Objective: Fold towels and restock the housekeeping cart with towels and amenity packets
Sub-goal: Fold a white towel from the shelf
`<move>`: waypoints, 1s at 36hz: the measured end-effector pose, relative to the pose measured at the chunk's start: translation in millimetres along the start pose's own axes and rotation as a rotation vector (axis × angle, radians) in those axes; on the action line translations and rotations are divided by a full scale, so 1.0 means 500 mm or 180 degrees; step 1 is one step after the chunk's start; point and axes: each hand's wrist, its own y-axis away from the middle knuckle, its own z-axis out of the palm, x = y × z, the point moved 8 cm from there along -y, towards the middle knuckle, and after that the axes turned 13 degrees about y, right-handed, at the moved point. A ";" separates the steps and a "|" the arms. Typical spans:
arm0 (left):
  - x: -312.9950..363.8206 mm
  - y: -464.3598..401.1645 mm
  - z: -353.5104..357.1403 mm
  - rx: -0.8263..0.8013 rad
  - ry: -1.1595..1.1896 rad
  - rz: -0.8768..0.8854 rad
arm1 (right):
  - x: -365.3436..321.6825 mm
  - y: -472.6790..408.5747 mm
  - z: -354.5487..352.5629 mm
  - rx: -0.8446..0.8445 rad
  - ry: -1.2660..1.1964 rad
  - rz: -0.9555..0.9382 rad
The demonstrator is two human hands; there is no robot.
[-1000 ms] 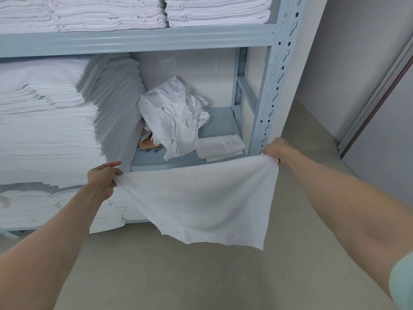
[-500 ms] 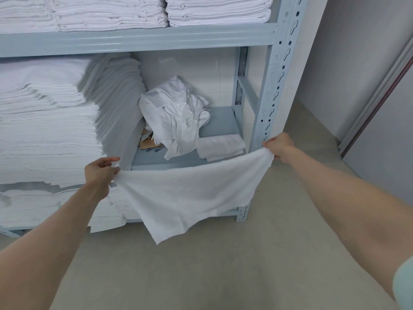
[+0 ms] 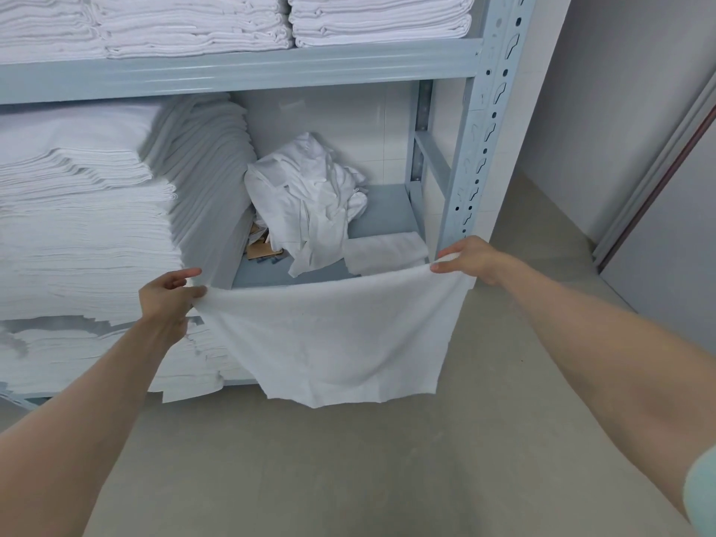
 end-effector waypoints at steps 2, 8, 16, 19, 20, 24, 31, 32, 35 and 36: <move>-0.006 -0.003 -0.005 0.0017 0.0121 -0.0100 | -0.002 0.001 0.004 -0.0069 0.0183 -0.0036; -0.014 0.001 -0.006 -0.0127 0.0067 -0.0248 | -0.002 0.004 0.001 0.0031 0.0639 -0.0078; 0.000 0.050 0.069 -0.0886 -0.0711 -0.0124 | -0.023 0.009 -0.015 0.0393 0.1077 -0.0202; 0.015 0.066 0.108 -0.1284 -0.1745 0.0396 | -0.025 0.007 -0.020 0.0500 0.1200 -0.0240; 0.014 0.071 0.120 -0.1456 -0.2252 0.0582 | -0.024 0.007 -0.020 0.0521 0.1279 -0.0237; 0.011 0.084 0.146 -0.1919 -0.3473 0.1254 | -0.012 0.004 -0.025 0.0584 0.1590 -0.0226; 0.022 0.056 0.115 -0.1372 -0.3407 0.1045 | 0.016 0.011 -0.054 0.0706 0.1735 -0.0255; 0.021 0.052 0.107 -0.1309 -0.3238 0.0876 | 0.018 0.015 -0.056 0.0695 0.1679 -0.0205; 0.028 0.040 0.087 -0.1155 -0.2482 0.0527 | 0.027 0.018 -0.056 0.0499 0.1487 -0.0151; 0.035 0.036 0.080 -0.1048 -0.2290 0.0504 | 0.033 0.022 -0.059 0.0440 0.1277 -0.0080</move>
